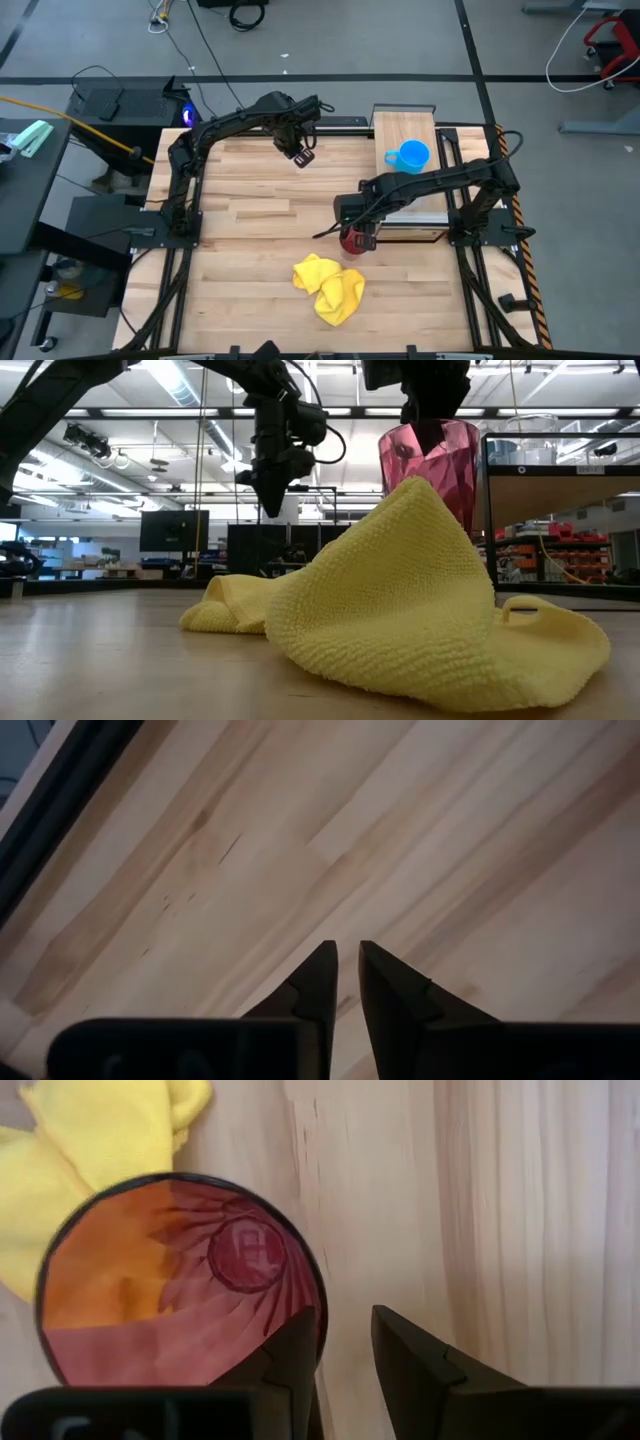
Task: Stack small to large cups/mugs on shelf
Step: Put the red cup on the shelf
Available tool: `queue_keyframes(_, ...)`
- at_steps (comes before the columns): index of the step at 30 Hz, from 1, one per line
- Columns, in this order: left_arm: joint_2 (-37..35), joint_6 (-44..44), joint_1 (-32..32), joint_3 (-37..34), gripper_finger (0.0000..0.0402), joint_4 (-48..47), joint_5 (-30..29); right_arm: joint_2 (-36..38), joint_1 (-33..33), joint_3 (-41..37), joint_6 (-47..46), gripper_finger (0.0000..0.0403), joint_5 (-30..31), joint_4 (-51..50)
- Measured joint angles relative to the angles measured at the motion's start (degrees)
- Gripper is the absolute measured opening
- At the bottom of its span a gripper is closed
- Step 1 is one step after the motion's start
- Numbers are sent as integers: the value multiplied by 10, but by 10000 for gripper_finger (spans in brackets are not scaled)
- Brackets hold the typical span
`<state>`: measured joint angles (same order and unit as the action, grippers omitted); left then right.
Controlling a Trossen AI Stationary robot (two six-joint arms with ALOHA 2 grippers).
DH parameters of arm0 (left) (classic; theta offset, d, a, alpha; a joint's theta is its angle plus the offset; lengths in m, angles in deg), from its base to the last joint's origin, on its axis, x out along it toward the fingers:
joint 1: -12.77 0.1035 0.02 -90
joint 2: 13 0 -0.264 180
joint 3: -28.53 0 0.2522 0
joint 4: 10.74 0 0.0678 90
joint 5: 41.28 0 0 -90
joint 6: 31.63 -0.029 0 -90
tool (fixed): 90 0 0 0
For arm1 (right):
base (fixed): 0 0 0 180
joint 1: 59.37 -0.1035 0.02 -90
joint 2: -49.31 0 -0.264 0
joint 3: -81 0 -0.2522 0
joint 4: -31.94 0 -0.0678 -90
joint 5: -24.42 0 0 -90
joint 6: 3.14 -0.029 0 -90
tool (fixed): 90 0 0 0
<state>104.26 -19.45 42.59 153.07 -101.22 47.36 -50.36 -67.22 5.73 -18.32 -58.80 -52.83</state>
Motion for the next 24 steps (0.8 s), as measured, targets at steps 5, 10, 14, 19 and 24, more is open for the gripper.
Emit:
queue_keyframes(5, 0, 0, 0, 0, 59, 5, 12, -7, 0, -2, 3, 107, -2, -1)
queue_keyframes(10, 0, 0, 0, 0, 55, 13, 12, -8, 0, -2, 3, 107, -2, 1)
queue_keyframes(14, 0, 0, 0, 0, 51, 14, 13, -8, 0, -2, 3, 107, -2, 3)
queue_keyframes(19, 0, 0, 0, 0, 54, 19, 13, -8, 0, -4, 3, 107, -11, 6)
queue_keyframes(24, 0, 0, 0, 0, 56, 20, 13, -8, 0, -19, 3, 107, -17, 11)
